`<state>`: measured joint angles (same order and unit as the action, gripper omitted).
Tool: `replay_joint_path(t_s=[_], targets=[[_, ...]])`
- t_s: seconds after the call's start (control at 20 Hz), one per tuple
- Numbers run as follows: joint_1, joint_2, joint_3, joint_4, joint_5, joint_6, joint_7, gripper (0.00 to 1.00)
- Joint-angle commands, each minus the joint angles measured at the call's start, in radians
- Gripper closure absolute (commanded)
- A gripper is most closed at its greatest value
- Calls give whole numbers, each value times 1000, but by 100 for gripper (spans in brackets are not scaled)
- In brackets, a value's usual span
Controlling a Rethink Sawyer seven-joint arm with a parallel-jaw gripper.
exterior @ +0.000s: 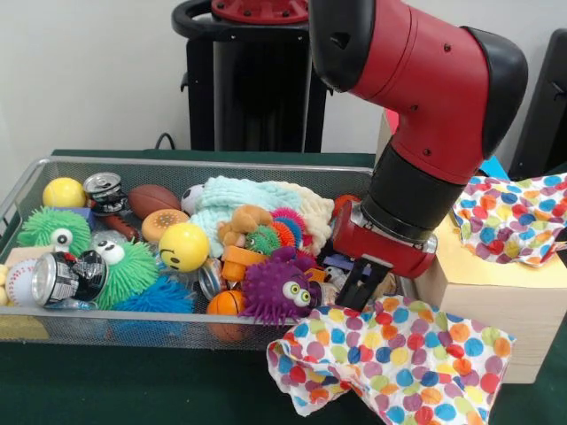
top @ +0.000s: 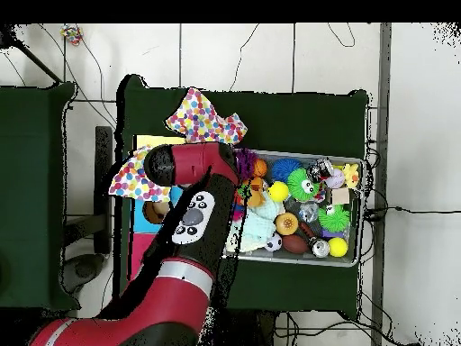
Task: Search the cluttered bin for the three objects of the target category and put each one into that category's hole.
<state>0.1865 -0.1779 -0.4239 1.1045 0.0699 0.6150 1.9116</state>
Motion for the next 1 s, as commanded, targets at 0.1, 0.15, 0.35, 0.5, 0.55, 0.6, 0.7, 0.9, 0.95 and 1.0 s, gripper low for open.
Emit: replay_joint_path(t_s=[0.1,0.15,0.35,0.5,0.55,0.6,0.7,0.9,0.95,1.0], targets=[[-163,-115,300,97,-8,82,-201,100],[-166,-99,310,81,-14,92,-206,100],[-190,-28,332,-13,-52,100,-193,100],[-183,-17,316,-58,-77,144,-171,100],[-178,-15,310,-68,-88,150,-161,100],[-177,-10,312,-77,-92,156,-157,100],[-178,1,322,-86,-97,142,-151,100],[-183,16,345,-94,-113,118,-144,100],[-186,16,350,-93,-117,120,-142,100],[-187,15,353,-93,-121,122,-137,100]])
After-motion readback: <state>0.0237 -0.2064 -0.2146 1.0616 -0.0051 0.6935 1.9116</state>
